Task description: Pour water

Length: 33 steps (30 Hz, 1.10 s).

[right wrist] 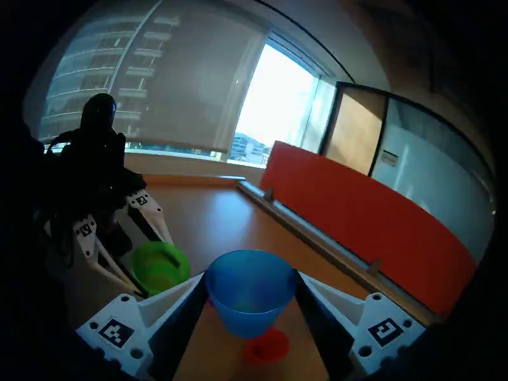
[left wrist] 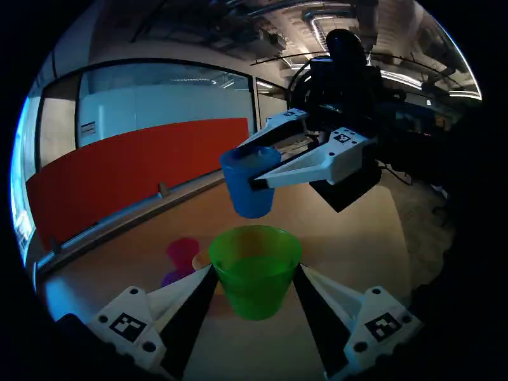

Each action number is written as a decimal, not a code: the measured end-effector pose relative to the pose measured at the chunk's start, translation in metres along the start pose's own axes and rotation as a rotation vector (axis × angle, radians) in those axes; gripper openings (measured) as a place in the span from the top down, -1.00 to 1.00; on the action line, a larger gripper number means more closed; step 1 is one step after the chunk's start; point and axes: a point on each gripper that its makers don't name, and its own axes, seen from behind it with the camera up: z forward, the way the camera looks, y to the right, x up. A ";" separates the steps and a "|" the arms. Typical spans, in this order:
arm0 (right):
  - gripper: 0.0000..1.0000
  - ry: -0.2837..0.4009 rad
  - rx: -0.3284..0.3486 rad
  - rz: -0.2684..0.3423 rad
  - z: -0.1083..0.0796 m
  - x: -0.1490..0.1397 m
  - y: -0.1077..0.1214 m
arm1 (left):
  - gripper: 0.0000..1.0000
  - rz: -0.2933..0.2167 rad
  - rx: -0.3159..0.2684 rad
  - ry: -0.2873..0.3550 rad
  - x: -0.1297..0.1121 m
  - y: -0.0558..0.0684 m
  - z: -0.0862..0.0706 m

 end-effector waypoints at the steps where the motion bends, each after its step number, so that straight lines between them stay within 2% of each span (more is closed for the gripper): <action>1: -0.86 -0.008 0.006 0.002 0.000 -0.002 -0.002 | -0.65 -0.001 -0.001 -0.006 -0.002 0.000 0.000; 15: -0.87 -0.108 0.092 0.058 0.003 -0.034 -0.024 | -0.65 0.004 -0.021 -0.098 -0.030 0.002 0.003; 33: -0.88 -0.212 0.185 0.079 0.001 -0.070 -0.038 | -0.65 0.029 -0.046 -0.210 -0.067 0.000 0.007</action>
